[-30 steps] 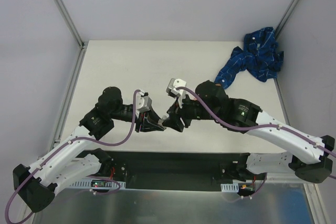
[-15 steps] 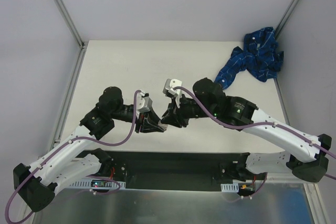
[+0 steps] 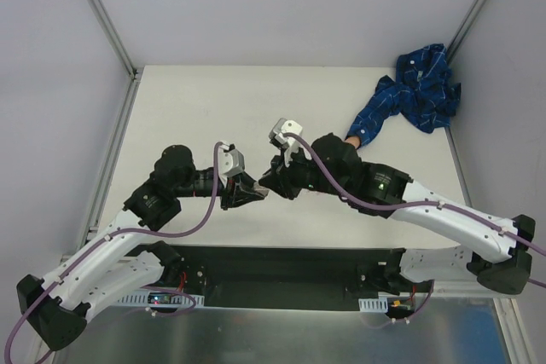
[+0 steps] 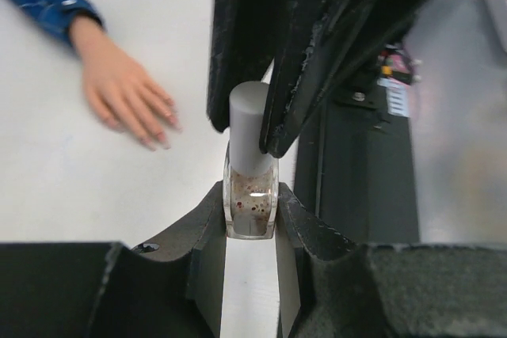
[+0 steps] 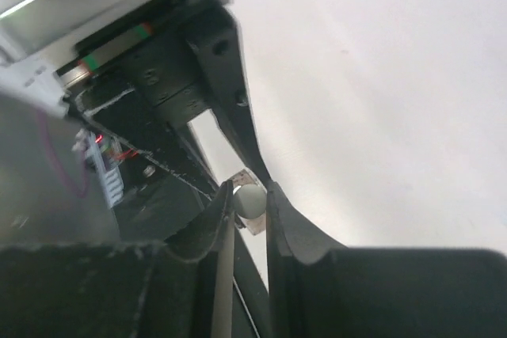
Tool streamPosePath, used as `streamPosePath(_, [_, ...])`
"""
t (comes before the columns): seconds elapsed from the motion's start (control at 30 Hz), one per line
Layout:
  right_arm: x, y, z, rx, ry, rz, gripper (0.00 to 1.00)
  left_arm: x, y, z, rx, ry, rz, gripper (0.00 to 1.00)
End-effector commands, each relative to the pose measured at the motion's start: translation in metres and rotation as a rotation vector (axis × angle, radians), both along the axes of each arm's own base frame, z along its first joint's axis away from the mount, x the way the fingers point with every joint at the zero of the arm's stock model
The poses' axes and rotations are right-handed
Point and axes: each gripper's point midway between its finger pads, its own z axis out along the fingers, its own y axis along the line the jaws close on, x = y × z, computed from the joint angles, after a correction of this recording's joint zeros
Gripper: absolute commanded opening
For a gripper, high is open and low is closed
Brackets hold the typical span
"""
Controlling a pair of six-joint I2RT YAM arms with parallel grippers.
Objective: Paint the nails
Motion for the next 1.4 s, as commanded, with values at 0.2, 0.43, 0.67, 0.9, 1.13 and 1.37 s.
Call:
streamPosePath(0.2, [0.044, -0.033, -0.040, -0.008, 0.011, -0.939, 0.00, 0.059, 0.020, 0.025, -0.033, -0.185, 0.346, 0.00])
streamPosePath(0.43, [0.037, -0.032, -0.013, -0.041, -0.043, -0.795, 0.34, 0.043, 0.008, 0.021, -0.023, -0.147, 0.214, 0.00])
streamPosePath(0.67, [0.020, -0.038, -0.001, -0.041, -0.053, -0.419, 0.63, 0.022, -0.006, 0.015, -0.017, -0.056, 0.048, 0.00])
streamPosePath(0.9, [-0.012, -0.022, 0.005, 0.050, 0.005, 0.018, 0.65, -0.014, -0.012, 0.020, -0.047, 0.010, -0.174, 0.00])
streamPosePath(1.13, [-0.022, -0.008, 0.008, 0.059, 0.028, 0.143, 0.49, -0.019, -0.013, 0.019, -0.048, 0.029, -0.215, 0.00])
streamPosePath(1.37, [-0.019, -0.004, 0.004, 0.046, 0.029, 0.144, 0.25, -0.017, -0.012, 0.020, -0.049, 0.014, -0.195, 0.00])
